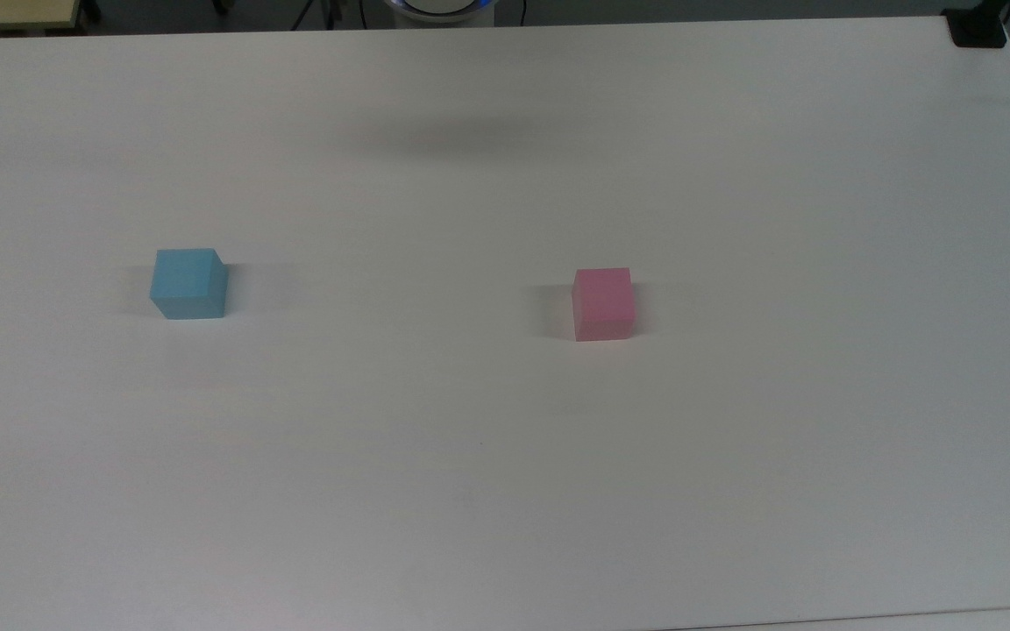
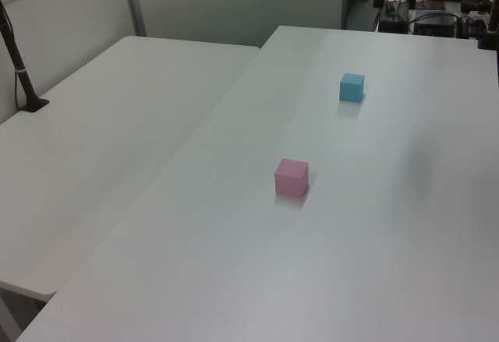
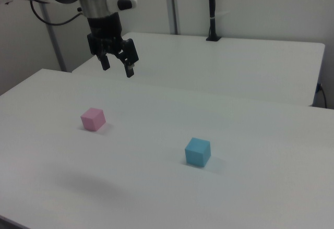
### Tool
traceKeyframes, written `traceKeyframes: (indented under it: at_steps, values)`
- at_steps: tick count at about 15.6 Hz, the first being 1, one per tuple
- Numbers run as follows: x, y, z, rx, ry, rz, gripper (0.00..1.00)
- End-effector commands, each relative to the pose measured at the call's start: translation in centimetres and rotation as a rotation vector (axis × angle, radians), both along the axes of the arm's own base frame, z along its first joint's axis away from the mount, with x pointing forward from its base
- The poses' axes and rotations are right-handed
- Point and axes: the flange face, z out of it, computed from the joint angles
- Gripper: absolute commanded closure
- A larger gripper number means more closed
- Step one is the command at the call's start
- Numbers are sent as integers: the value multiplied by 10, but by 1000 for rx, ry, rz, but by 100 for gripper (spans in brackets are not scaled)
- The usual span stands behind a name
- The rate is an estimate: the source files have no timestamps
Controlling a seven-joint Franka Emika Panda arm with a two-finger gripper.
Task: Put blue cube on pink cube
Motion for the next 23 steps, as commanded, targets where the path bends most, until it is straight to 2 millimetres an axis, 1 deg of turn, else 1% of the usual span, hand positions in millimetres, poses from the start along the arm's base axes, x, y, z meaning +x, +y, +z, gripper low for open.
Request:
traceKeyframes:
  at_steps: [1,6,19,23]
  values:
    - [0,-3,0,12,-15,79,0]
    - [0,-3,0,11,-10,117,0]
    - [1,-2,-2,11,-7,125,0]
    - [-2,-3,-3,13,7,140,0]
